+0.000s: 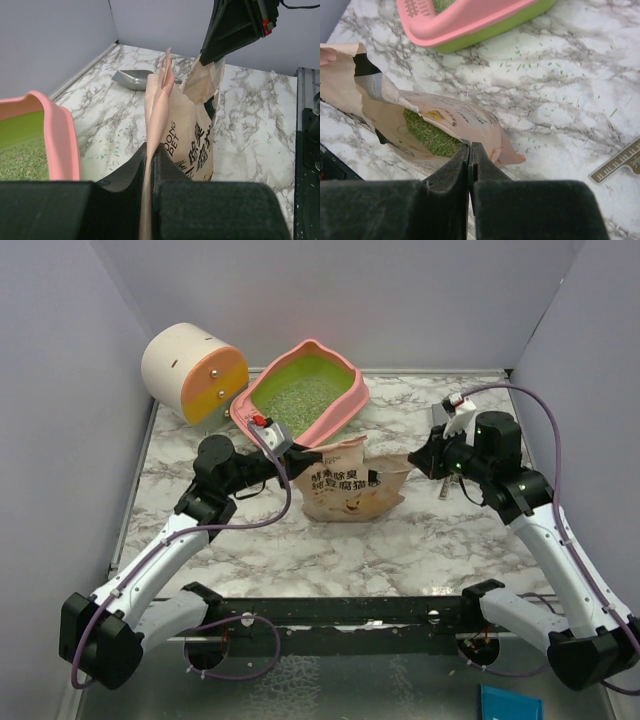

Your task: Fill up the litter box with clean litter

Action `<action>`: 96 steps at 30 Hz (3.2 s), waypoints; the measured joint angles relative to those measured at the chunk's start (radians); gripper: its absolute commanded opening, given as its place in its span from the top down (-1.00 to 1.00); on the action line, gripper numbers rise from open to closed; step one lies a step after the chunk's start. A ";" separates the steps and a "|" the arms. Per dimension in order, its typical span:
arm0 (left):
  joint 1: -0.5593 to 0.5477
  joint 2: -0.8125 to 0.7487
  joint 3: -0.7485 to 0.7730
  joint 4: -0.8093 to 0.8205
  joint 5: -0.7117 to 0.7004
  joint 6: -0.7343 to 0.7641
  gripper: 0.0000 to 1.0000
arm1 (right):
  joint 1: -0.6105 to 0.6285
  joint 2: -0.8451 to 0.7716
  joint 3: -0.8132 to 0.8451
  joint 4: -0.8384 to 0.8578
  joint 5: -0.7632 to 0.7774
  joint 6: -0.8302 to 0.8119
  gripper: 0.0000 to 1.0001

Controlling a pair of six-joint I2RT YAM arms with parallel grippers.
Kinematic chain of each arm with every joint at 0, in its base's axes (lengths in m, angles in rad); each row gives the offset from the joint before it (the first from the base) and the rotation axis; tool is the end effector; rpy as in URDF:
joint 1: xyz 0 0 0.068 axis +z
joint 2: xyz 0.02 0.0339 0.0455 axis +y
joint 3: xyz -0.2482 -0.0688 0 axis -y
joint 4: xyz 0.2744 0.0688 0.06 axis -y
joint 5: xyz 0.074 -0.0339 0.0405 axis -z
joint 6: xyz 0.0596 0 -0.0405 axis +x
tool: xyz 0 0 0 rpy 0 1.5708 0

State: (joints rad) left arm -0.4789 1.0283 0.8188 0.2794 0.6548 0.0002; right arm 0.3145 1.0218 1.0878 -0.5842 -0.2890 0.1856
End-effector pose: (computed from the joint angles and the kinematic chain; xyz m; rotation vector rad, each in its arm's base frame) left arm 0.2439 -0.1676 0.3362 0.8774 1.3137 -0.8671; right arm 0.2555 0.1010 0.3382 -0.3146 2.0990 0.6022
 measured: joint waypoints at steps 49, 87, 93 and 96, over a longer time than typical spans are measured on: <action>0.012 -0.042 -0.351 0.328 -0.021 -0.192 -0.19 | -0.007 -0.224 -0.689 0.691 -0.163 0.072 -0.40; 0.061 0.214 -0.204 0.385 0.092 -0.144 1.00 | 0.001 -0.605 -0.927 0.850 0.046 0.179 0.99; 0.105 0.217 -0.204 0.386 0.101 -0.159 1.00 | -0.004 -0.683 -0.913 0.768 0.156 0.223 0.99; 0.124 0.222 -0.197 0.386 0.105 -0.170 1.00 | -0.011 -0.688 -0.910 0.769 0.164 0.224 0.99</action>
State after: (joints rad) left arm -0.3550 1.2507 0.6216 0.6659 0.7593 -0.1696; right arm 0.3038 0.3340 0.1776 0.1848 -0.1246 0.4095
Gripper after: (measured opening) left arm 0.012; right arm 0.009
